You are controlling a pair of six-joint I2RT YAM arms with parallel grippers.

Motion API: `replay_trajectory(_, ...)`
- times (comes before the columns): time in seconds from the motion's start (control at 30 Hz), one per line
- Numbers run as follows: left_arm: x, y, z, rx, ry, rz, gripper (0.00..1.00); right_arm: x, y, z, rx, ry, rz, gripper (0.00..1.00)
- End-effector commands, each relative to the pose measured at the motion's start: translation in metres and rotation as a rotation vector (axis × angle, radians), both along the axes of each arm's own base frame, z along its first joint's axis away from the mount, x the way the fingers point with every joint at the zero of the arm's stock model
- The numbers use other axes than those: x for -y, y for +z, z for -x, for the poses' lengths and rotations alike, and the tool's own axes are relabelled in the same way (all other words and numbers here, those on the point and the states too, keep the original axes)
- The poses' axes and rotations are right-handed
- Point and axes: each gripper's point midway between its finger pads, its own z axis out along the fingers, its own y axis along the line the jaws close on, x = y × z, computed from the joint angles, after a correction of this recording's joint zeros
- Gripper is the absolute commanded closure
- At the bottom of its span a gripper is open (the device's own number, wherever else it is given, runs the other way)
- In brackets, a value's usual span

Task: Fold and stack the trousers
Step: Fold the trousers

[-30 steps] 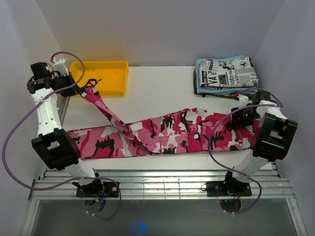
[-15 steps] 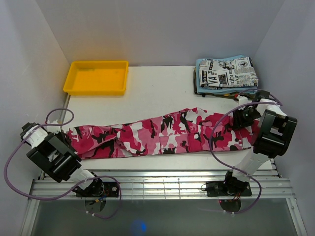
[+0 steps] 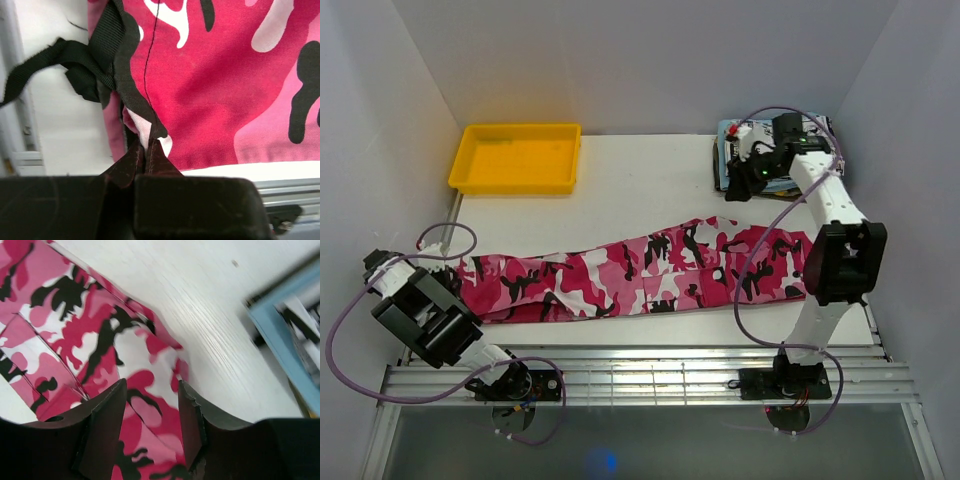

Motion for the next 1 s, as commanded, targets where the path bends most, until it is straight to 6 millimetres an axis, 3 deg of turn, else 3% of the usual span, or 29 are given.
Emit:
replay_trajectory(0.0, -0.021, 0.021, -0.013, 0.119, -0.129, -0.174, 1.00, -0.047, -0.023, -0.003, -0.062, 0.094, 0.017, 0.48)
replay_trajectory(0.13, -0.022, 0.029, -0.017, 0.146, -0.160, -0.187, 1.00, -0.073, -0.031, -0.019, 0.016, 0.138, 0.081, 0.45)
replay_trajectory(0.2, -0.020, 0.029, -0.017, 0.140, -0.169, -0.177, 1.00, -0.071, -0.046, -0.032, 0.073, 0.161, 0.162, 0.43)
replay_trajectory(0.4, -0.013, 0.024, -0.013, 0.128, -0.178, -0.136, 1.00, -0.065, -0.094, -0.025, 0.080, 0.403, 0.308, 0.46)
replay_trajectory(0.5, -0.011, 0.022, -0.013, 0.128, -0.177, -0.125, 1.00, -0.064, -0.104, -0.020, 0.098, 0.500, 0.326, 0.46)
replay_trajectory(0.67, -0.011, 0.018, -0.012, 0.115, -0.162, -0.110, 1.00, -0.067, -0.114, -0.021, 0.122, 0.591, 0.343, 0.44)
replay_trajectory(0.77, -0.012, 0.017, -0.012, 0.108, -0.160, -0.108, 1.00, -0.073, -0.110, -0.024, 0.147, 0.614, 0.334, 0.46)
replay_trajectory(0.97, -0.012, 0.016, -0.011, 0.101, -0.157, -0.108, 1.00, -0.080, -0.104, -0.004, 0.153, 0.725, 0.319, 0.50)
